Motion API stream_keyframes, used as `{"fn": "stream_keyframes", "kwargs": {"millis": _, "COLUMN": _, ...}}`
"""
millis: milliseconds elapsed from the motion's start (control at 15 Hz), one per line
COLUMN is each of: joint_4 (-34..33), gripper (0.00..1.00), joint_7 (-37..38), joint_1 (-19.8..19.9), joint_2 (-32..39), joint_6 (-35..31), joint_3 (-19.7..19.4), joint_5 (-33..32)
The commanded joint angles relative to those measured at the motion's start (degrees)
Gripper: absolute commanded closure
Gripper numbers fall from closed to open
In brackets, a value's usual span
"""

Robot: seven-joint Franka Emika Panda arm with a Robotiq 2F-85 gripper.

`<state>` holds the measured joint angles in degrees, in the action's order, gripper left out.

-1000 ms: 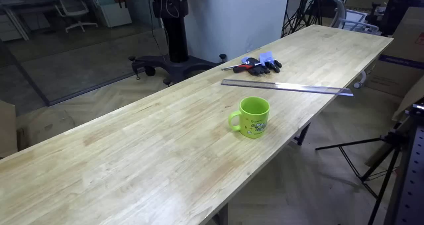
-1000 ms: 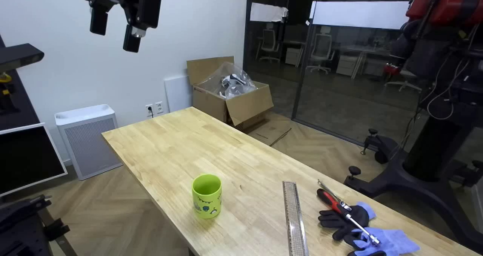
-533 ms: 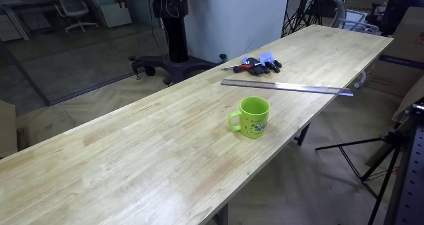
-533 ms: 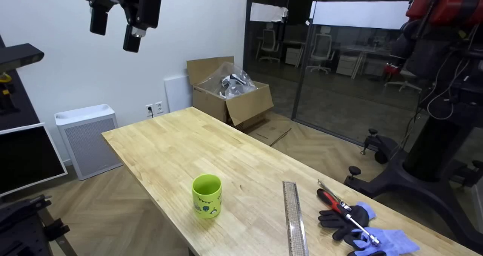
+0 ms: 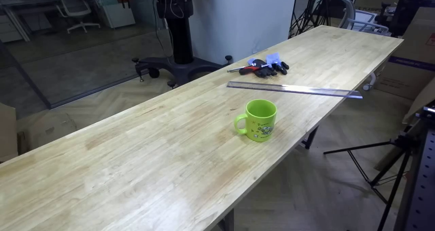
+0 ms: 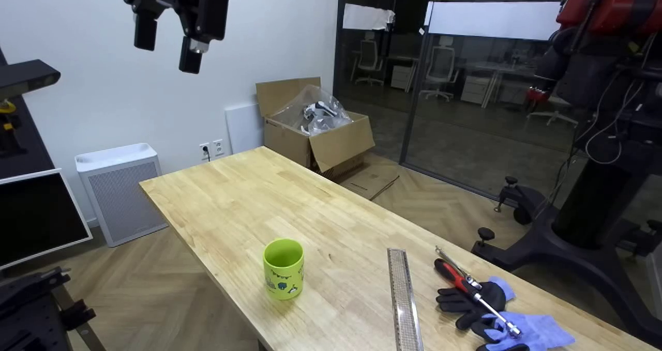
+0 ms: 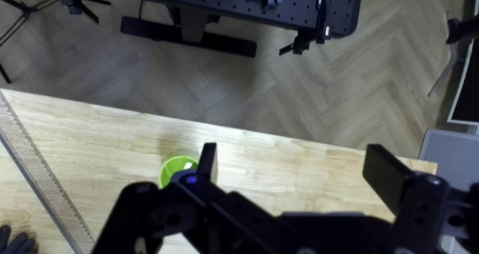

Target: Move the mug backward

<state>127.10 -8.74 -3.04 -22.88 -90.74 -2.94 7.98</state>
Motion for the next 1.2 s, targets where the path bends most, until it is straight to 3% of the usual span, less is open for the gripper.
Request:
{"fn": "stream_keyframes", "kwargs": {"millis": 0, "joint_4": -0.3, "gripper": 0.00, "joint_7": 2.3, "joint_1": 2.7, "joint_2": 3.1, "joint_6": -9.4, "joint_3": 0.2, "joint_5": -1.8}}
{"fn": "stream_keyframes", "kwargs": {"millis": 267, "joint_4": 0.3, "gripper": 0.00, "joint_7": 4.7, "joint_1": 5.9, "joint_2": 8.7, "joint_6": -26.4, "joint_3": 0.0, "joint_5": -7.7}}
{"fn": "stream_keyframes", "kwargs": {"millis": 467, "joint_4": 0.2, "gripper": 0.00, "joint_7": 5.6, "joint_1": 7.2, "joint_2": 14.5, "joint_6": -36.1, "joint_3": -1.3, "joint_5": -7.8}}
{"fn": "stream_keyframes", "kwargs": {"millis": 1133, "joint_4": 3.8, "gripper": 0.00, "joint_7": 9.9, "joint_1": 7.2, "joint_2": 30.5, "joint_6": -48.9, "joint_3": -1.5, "joint_5": -6.7}}
